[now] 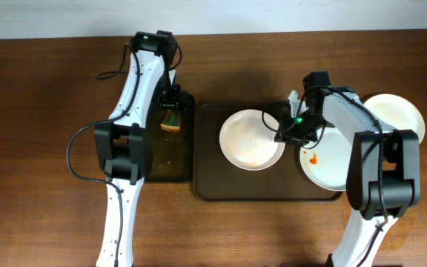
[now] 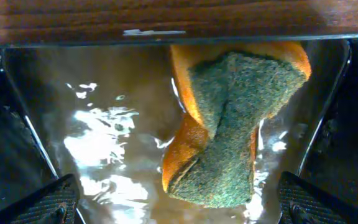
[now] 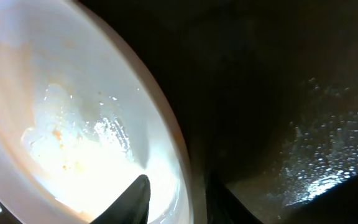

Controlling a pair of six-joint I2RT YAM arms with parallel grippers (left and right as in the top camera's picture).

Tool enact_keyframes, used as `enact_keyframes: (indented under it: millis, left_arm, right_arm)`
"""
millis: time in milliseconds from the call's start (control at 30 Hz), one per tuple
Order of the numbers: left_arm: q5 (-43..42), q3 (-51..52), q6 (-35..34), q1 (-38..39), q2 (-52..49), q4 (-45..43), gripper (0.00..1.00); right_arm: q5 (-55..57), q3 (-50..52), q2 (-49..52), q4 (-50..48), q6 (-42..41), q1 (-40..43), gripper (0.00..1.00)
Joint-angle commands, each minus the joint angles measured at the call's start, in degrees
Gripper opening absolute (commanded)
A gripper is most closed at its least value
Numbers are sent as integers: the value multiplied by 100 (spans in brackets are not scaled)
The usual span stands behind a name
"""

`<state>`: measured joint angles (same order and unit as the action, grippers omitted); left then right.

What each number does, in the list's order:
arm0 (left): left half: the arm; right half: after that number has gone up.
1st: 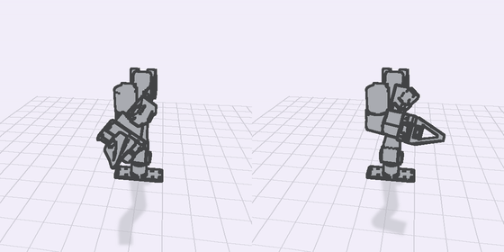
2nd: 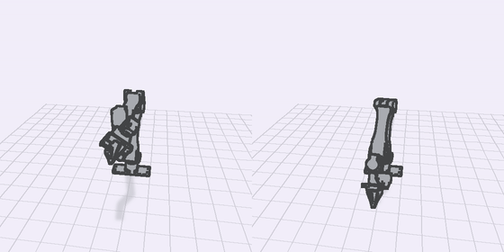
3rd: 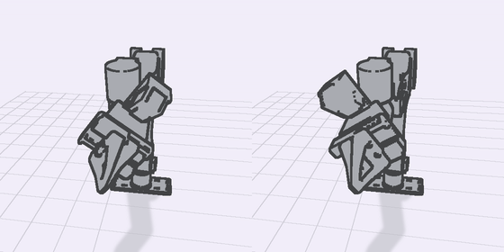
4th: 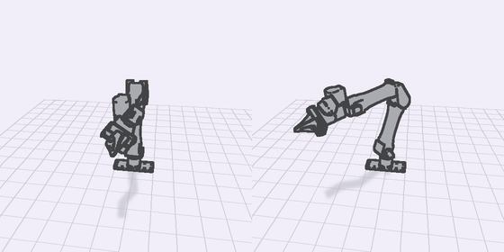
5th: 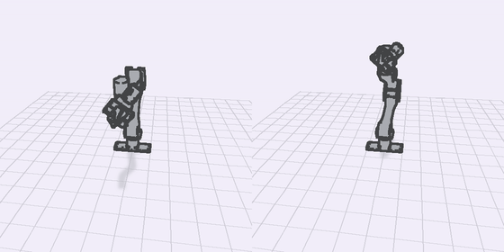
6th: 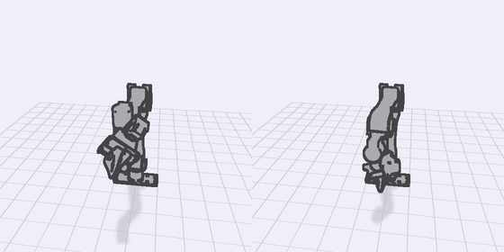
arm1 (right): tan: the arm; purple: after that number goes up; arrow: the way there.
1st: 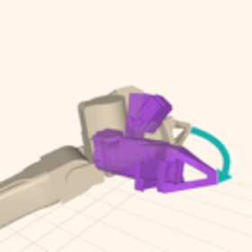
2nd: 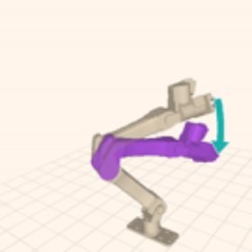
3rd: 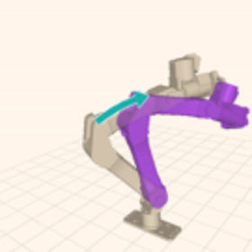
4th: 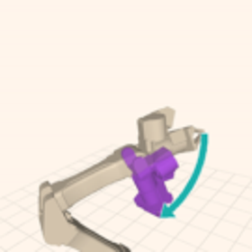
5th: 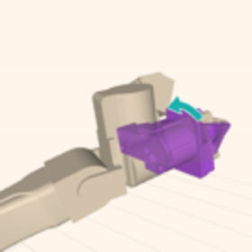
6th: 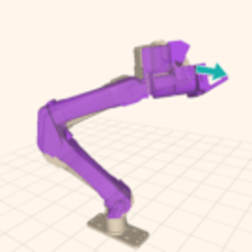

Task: Clean dirty plates on tray and stack at the side
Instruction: 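Return the sponge to the water tray with the left gripper, then lift the second plate with the right gripper and stack it on the side plate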

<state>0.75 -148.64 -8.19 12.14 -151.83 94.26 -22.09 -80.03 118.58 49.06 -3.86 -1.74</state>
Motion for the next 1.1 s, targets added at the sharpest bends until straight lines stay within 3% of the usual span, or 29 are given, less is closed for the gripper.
enact_keyframes:
  millis: [0,33,67,233,533,733,900,1067]
  left_arm:
    - [-98,0,11,11,-22,-39,100]
    - [-98,0,11,11,-22,-57,100]
    - [-98,0,11,17,-22,-74,100]
    - [-98,0,9,17,-22,-74,100]
    - [-98,0,9,17,-22,-175,100]
    - [-98,0,9,17,-22,-192,100]
    - [-98,0,9,17,-22,-208,100]
    - [-98,0,9,17,-22,-208,100]
  right_arm:
    - [605,245,-13,-181,22,-92,27]
    - [605,280,-13,-256,24,-157,19]
    - [608,299,-13,-354,24,-258,4]
    - [1460,-142,-181,-208,22,-691,4]
    - [6039,-479,-2583,0,-109,-2341,4]
    - [8533,-479,-2824,0,-361,-3373,4]
    - [9683,-479,-2824,-20,-610,-4059,4]
    - [9860,-468,-2820,-52,-612,-4389,4]
